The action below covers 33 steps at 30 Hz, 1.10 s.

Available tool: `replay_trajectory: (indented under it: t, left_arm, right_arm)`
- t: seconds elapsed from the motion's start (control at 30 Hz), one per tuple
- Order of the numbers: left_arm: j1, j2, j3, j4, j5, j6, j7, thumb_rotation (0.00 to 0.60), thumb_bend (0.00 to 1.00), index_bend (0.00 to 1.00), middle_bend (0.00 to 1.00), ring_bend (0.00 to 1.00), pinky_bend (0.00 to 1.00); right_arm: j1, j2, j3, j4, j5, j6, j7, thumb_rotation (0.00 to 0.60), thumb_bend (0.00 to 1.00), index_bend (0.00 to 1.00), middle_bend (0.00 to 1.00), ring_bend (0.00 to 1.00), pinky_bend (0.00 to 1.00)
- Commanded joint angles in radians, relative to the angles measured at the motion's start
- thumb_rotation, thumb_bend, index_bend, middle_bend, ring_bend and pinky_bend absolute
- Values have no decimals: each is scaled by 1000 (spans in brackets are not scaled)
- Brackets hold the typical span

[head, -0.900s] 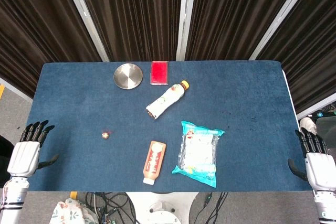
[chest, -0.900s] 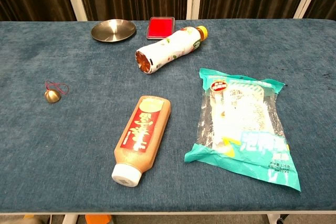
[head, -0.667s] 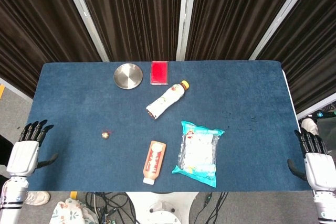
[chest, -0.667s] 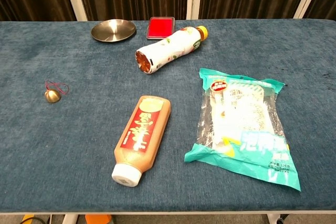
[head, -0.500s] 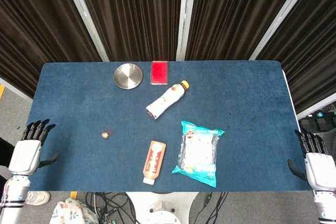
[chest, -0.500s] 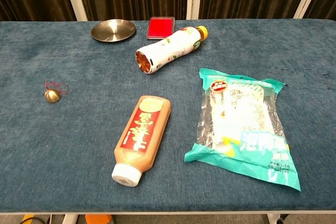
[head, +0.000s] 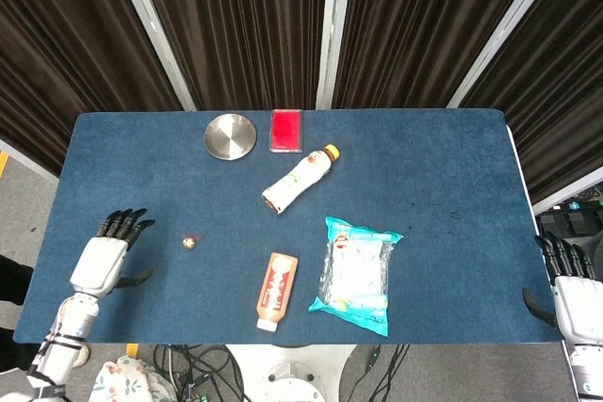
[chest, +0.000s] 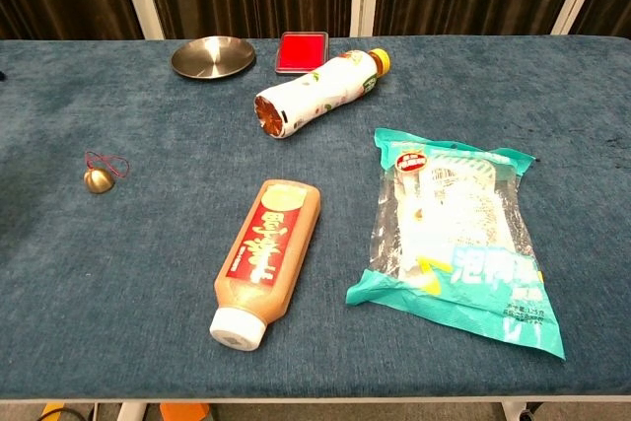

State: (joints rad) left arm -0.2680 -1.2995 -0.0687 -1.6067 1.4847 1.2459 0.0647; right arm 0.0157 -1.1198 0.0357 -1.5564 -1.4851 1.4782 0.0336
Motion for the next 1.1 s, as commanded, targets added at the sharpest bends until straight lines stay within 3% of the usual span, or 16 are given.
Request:
replay_trajectory:
  t: [0.03, 0.47, 0.87, 1.1]
  left_arm:
    - [-58, -44, -16, 27, -27, -75, 2, 600, 175, 178, 67, 0, 0]
    - [-156, -150, -40, 161, -112, -208, -10, 600, 180, 216, 75, 0, 0]
    - [-183, -171, -38, 203, -153, -235, -15, 600, 227, 275, 85, 0, 0]
    - [-191, -179, -38, 212, -172, -237, -9, 600, 277, 363, 101, 0, 0]
  right_arm:
    - [0, -1, 0, 4, 2, -2, 3, 600, 265, 0, 0, 0, 24]
    - [3, -1, 3, 10, 6, -9, 12, 600, 265, 0, 0, 0, 24]
    - [6, -4, 2, 12, 9, -18, 11, 600, 265, 0, 0, 0, 23]
    - [6, -5, 1, 15, 12, -21, 13, 600, 265, 0, 0, 0, 24]
